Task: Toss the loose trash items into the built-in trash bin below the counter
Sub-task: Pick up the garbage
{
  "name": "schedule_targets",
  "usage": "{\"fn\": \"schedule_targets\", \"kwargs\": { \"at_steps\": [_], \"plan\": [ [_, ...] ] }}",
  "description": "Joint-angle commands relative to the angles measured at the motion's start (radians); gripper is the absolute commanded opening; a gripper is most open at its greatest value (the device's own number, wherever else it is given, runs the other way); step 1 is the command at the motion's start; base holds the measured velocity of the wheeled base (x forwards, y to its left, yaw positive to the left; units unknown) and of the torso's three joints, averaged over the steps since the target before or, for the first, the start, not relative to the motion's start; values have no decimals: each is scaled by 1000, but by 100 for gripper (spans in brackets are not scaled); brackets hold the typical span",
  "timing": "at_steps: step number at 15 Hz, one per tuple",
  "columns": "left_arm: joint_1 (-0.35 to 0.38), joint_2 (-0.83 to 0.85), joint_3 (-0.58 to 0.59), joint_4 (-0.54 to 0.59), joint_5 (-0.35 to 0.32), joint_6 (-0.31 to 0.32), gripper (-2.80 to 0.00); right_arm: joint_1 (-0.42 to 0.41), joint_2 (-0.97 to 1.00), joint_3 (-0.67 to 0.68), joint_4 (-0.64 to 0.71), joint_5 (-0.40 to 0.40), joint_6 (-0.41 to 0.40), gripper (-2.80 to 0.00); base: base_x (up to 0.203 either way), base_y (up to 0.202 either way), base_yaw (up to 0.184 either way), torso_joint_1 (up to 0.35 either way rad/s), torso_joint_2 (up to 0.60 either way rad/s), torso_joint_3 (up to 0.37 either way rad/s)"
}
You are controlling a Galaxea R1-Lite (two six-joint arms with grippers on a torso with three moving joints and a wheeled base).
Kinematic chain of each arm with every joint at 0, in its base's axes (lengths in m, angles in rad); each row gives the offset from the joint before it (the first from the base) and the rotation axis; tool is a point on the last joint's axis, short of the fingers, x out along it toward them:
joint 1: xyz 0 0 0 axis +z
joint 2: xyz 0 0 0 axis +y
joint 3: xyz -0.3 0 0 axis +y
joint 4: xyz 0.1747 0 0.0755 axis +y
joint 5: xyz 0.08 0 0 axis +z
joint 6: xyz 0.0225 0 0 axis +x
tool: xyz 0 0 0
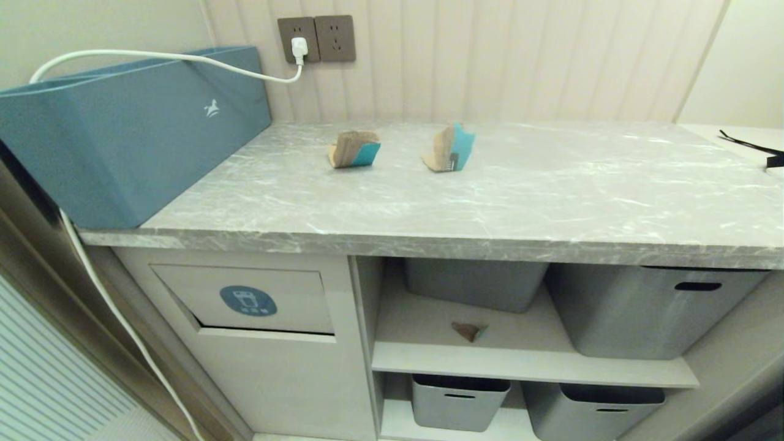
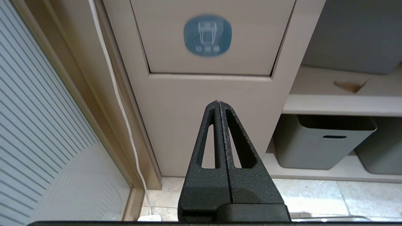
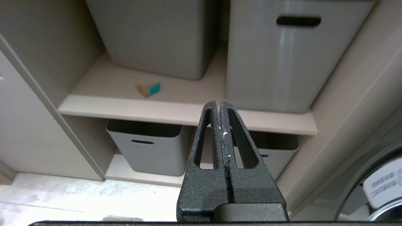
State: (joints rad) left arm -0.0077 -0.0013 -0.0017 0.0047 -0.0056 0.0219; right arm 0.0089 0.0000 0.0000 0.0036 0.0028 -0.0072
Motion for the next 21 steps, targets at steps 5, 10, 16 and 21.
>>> {"fn": "schedule_targets", "kwargs": {
  "at_steps": [5, 10, 16, 21],
  "plan": [
    [0, -2, 0, 0, -1, 1, -280, 0, -2, 0, -2, 0, 3, -280, 0, 0, 0, 213, -484, -280],
    [0, -2, -1, 1, -1, 1, -280, 0, -2, 0, -2, 0, 3, -280, 0, 0, 0, 231, -510, -280],
    [0, -2, 0, 0, -1, 1, -280, 0, -2, 0, -1, 0, 3, -280, 0, 0, 0, 262, -553, -296],
    [0, -2, 0, 1, -1, 1, -280, 0, -2, 0, -1, 0, 3, -280, 0, 0, 0, 282, -582, -307]
  ]
}}
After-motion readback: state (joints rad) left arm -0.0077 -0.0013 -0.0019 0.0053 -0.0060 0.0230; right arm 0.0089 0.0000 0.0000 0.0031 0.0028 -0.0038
